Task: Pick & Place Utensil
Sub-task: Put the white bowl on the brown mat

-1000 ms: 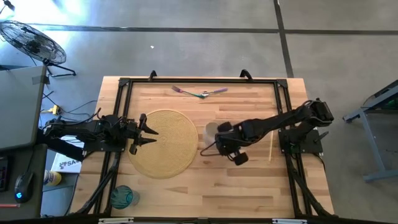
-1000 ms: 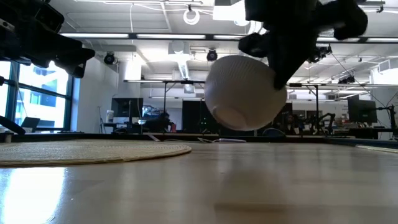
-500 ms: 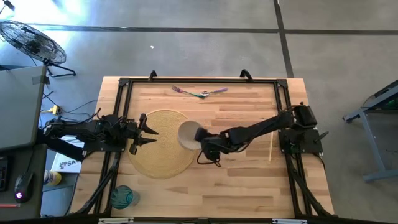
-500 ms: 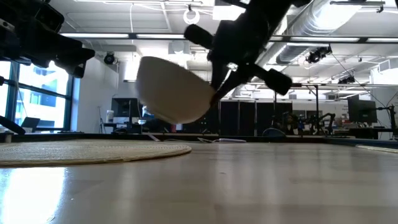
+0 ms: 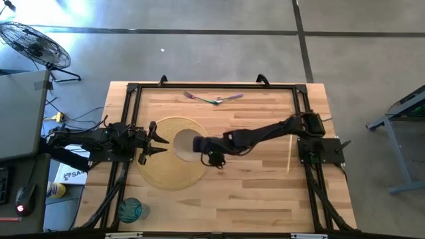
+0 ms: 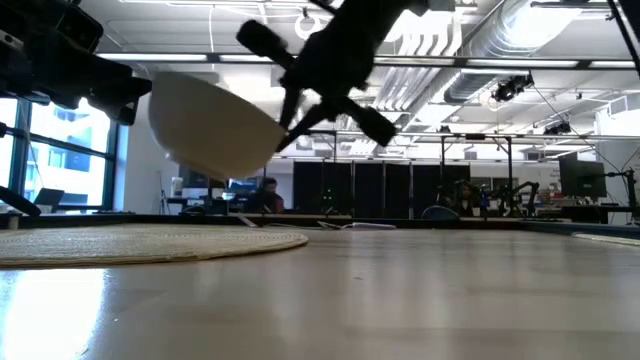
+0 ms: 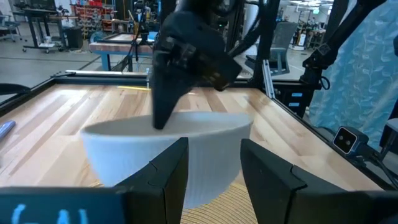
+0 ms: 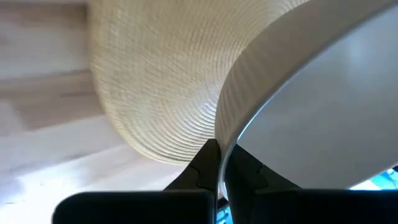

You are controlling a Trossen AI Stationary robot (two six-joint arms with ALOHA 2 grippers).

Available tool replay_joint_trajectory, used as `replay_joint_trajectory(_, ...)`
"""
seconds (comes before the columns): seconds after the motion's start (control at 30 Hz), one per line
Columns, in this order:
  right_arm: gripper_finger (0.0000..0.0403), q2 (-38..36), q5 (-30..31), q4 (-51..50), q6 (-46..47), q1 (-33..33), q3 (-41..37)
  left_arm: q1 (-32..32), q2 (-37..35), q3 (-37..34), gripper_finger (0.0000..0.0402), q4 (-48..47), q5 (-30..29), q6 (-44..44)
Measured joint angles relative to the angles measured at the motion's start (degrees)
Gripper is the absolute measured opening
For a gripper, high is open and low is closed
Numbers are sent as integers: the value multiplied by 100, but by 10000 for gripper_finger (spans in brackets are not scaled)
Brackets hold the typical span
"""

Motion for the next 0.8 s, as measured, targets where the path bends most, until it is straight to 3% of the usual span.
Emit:
replay_joint_trajectory(0.23, 3, 702, -152, -53, -772, -198, 541, 0, -2, 0, 143, -8, -1, 1)
replay_joint_trajectory(0.5, 4, 1201, -669, -42, -792, -290, 1144, 2, -2, 0, 143, -9, -1, 0)
replay_joint_trajectory(0.8, 8, 1407, -755, 271, -640, -445, 1278, 0, -2, 0, 143, -10, -1, 1)
